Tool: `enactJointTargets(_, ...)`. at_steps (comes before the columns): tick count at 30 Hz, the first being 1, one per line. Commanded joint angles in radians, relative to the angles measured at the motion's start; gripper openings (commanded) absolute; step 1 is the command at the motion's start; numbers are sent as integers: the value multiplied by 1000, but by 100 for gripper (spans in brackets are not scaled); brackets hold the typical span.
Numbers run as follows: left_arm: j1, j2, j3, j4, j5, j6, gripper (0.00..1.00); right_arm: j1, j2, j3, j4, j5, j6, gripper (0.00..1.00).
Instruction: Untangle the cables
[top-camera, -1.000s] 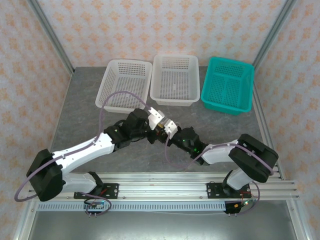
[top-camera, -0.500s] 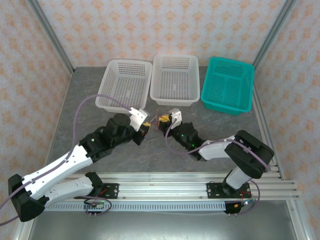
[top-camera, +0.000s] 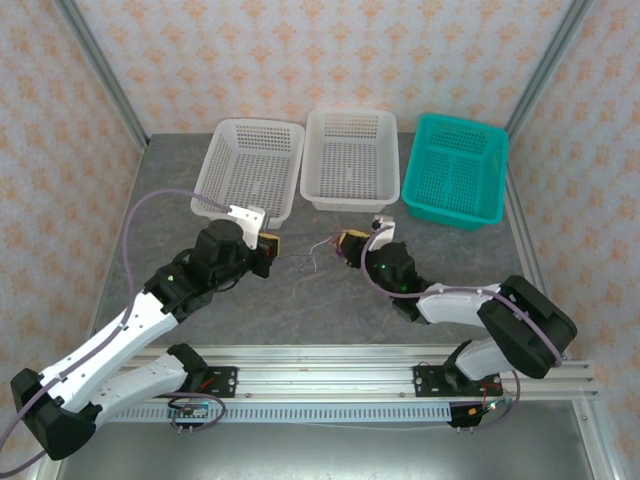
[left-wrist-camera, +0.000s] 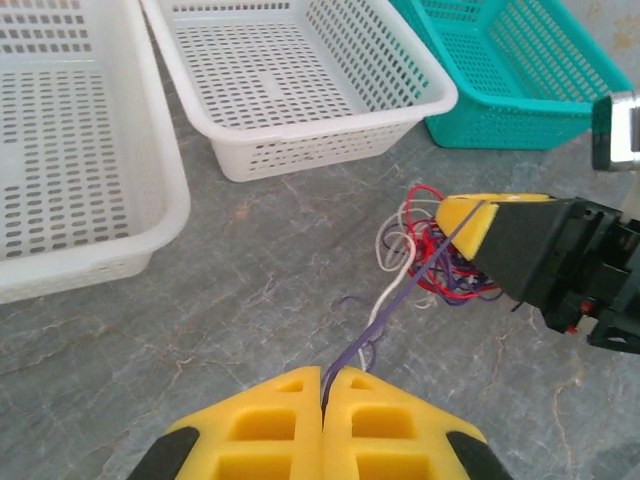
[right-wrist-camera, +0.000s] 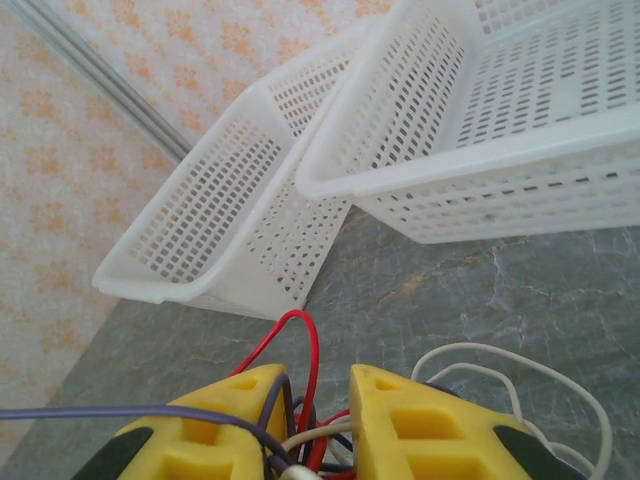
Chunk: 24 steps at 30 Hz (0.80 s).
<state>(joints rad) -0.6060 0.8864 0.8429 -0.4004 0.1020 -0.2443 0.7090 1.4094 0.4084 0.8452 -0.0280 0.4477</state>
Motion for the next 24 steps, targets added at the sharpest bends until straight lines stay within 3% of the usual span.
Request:
enactJointTargets(1,125,-83,96,-45,-242,-68,0,-173,25,-93,-380,423,131,22)
enactJointTargets(5,218,-100,97,-82,-239,-103,0,-186,-16,-78,-475,424,190,30)
enactJointTargets(7,260,-112,94,-89,-215,-114,0,-201,-40,-52,-562,428,240,28)
enactJointTargets(11,282,-100,74,-46,-71,-100,0,-203,-74,-75,-462,340,170,27)
enactJointTargets(13,282,-78,85,-47,-23,-96,0,-204,-109,-59,-445,235,112,37)
enactJointTargets(17,283,-61,140,-60,-15,-97,0,-203,-219,37,-588,71,81,72)
enactJointTargets(20,282,-31,233,-90,-2,-85,0,-203,-328,122,-738,38,61,83)
enactJointTargets(24,283,43,396,-113,1,-59,0,-204,-430,203,-835,-12,35,90)
